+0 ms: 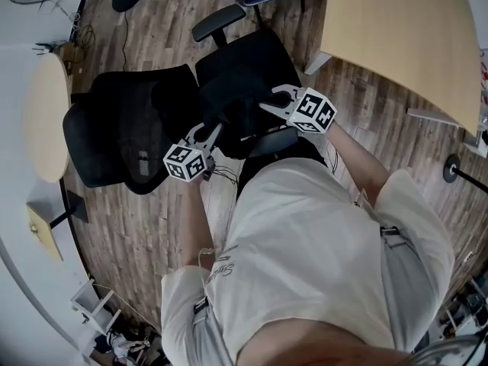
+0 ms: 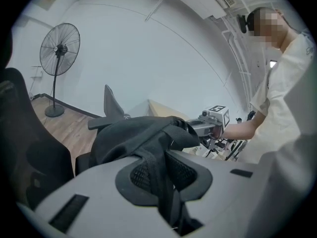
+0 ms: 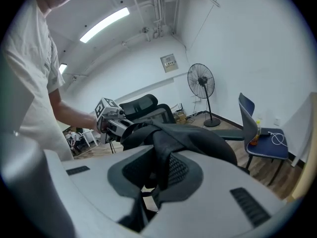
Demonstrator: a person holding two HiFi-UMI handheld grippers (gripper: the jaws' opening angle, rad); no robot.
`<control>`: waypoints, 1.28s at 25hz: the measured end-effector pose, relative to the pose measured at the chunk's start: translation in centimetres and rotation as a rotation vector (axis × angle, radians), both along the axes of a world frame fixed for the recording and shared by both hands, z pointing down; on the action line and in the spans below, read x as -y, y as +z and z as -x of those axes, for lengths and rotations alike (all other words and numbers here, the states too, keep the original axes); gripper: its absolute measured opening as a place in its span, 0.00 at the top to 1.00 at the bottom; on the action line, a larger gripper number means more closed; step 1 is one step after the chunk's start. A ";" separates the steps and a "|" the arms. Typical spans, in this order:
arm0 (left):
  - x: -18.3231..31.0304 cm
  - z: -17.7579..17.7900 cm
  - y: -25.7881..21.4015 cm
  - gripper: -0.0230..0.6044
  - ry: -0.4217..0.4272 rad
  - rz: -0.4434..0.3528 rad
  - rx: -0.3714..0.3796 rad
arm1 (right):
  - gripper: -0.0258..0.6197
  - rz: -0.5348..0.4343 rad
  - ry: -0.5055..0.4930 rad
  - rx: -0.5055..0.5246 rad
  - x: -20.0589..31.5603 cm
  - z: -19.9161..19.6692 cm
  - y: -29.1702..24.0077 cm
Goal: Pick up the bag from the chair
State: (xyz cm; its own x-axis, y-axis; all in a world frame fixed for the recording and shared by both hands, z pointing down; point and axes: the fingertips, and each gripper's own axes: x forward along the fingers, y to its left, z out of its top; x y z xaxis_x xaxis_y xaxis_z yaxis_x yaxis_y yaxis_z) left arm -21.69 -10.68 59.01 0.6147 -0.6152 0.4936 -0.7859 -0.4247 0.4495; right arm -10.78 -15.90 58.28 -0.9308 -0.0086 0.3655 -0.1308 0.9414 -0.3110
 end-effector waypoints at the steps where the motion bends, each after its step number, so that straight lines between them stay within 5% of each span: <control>1: 0.3 0.4 -0.5 0.88 0.003 -0.010 0.001 | 0.91 0.001 0.012 0.013 0.4 0.4 -0.4; 11: 1.9 2.8 -4.1 0.88 0.073 -0.094 0.016 | 0.91 0.001 0.092 0.061 1.4 2.6 -3.7; 24: 2.0 2.4 -12.4 0.88 0.098 -0.319 -0.062 | 0.91 -0.203 0.101 0.111 1.5 2.4 -12.0; 32: 3.7 2.0 -17.2 0.88 0.126 -0.413 -0.005 | 0.91 -0.281 0.119 0.151 3.3 2.0 -16.6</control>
State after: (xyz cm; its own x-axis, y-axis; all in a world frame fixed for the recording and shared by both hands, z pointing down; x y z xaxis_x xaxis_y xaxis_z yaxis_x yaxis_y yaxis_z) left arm -23.68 -14.41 41.81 0.6998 -0.6800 0.2186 -0.7143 -0.6625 0.2258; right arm -12.81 -19.15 41.63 -0.9607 -0.2009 0.1915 -0.2167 0.9740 -0.0653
